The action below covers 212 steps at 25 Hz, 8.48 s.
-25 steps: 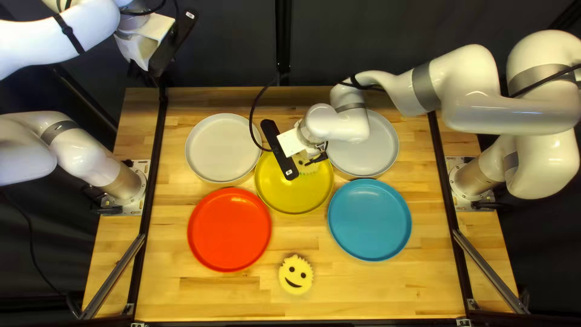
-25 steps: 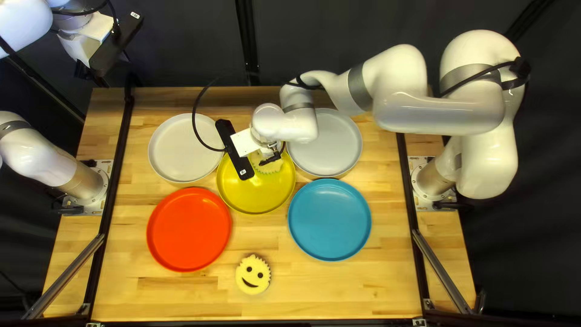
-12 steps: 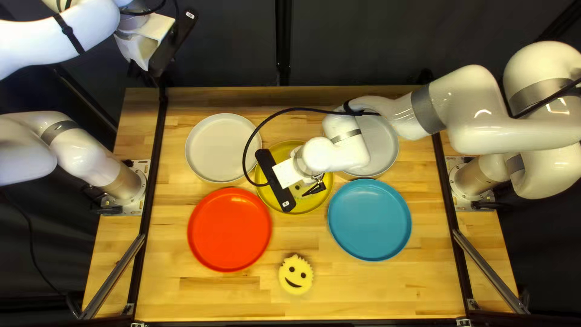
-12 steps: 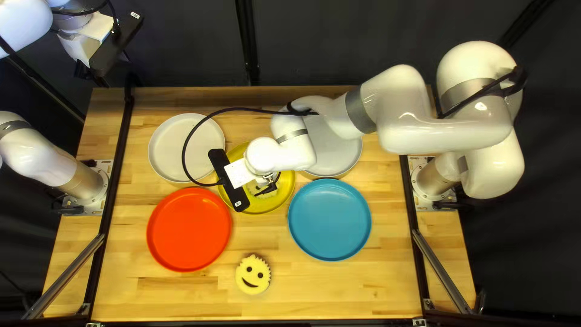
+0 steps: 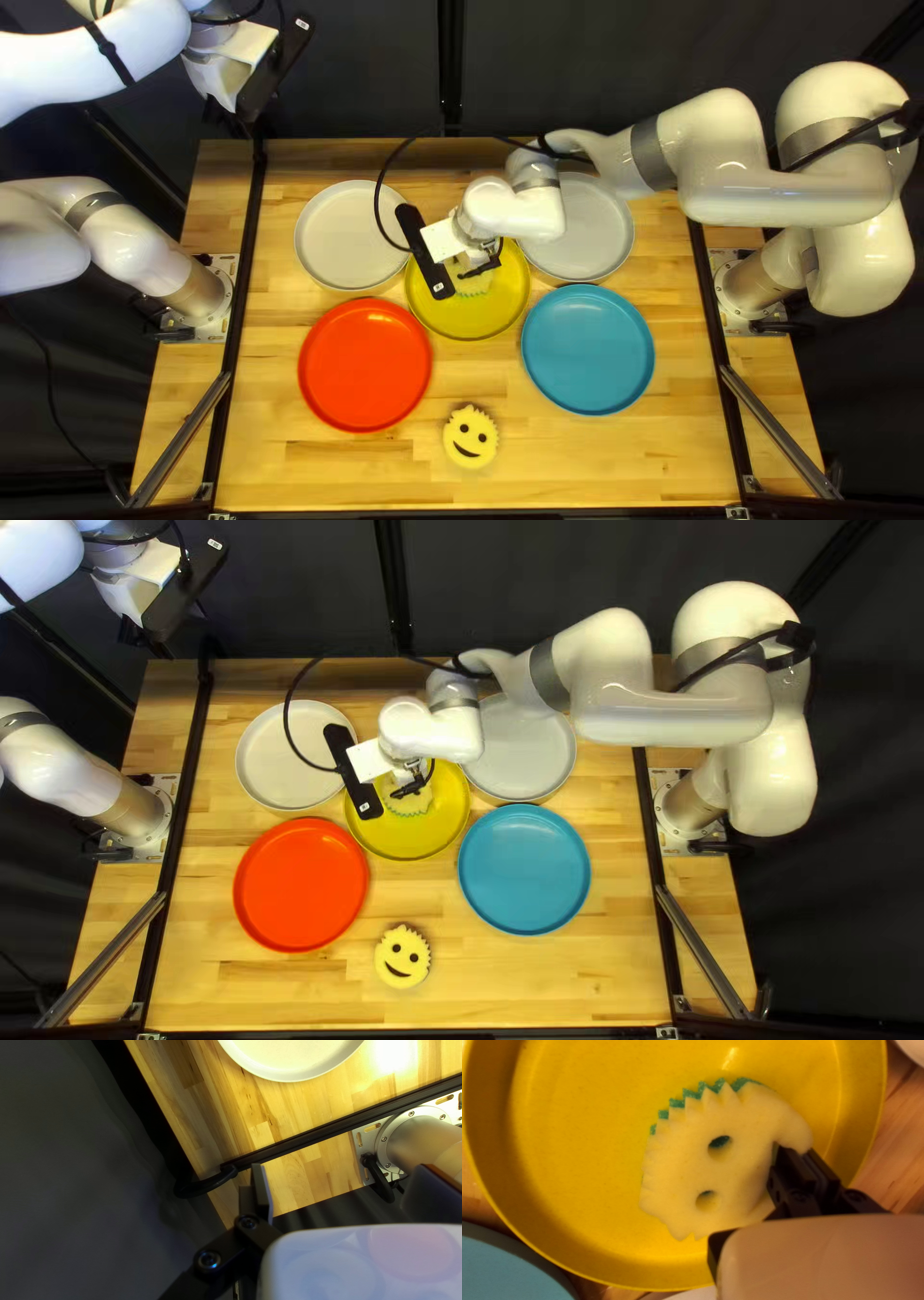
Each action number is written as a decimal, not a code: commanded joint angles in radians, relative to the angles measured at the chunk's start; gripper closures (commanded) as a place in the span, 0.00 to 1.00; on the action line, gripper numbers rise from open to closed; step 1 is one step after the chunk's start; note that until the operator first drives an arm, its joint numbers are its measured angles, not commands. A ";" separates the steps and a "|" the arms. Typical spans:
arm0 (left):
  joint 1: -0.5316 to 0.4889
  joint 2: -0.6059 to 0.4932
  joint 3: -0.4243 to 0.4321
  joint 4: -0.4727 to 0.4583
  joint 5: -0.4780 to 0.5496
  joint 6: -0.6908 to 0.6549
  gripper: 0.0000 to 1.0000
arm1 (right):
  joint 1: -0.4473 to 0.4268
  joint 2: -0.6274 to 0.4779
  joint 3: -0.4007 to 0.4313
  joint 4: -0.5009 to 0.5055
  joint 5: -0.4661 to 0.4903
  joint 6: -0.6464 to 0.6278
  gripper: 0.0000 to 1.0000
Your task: Pick up sponge and scrub the plate
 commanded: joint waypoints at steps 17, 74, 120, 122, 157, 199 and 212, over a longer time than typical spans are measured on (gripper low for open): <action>0.000 0.000 0.000 0.000 0.000 0.000 0.00 | -0.256 -0.054 -0.044 0.157 0.075 -0.136 1.00; 0.000 0.000 0.000 0.000 0.000 0.000 0.00 | -0.753 -1.047 0.445 0.193 0.553 -0.402 0.00; -0.918 0.318 -0.039 -0.138 -0.522 -0.602 0.00 | -0.762 -1.076 0.414 0.188 0.621 -0.419 0.00; -0.918 0.318 -0.039 -0.138 -0.522 -0.602 0.00 | -0.762 -1.076 0.414 0.188 0.621 -0.419 0.00; -1.313 0.785 -0.222 0.144 -0.874 -0.977 0.00 | -0.762 -1.076 0.414 0.188 0.621 -0.419 0.00; -1.479 1.087 -0.279 0.716 -1.025 -1.651 0.00 | -0.762 -1.076 0.414 0.188 0.621 -0.419 0.00; -1.479 1.089 -0.283 0.708 -1.022 -1.637 1.00 | -0.762 -1.076 0.414 0.188 0.621 -0.419 0.00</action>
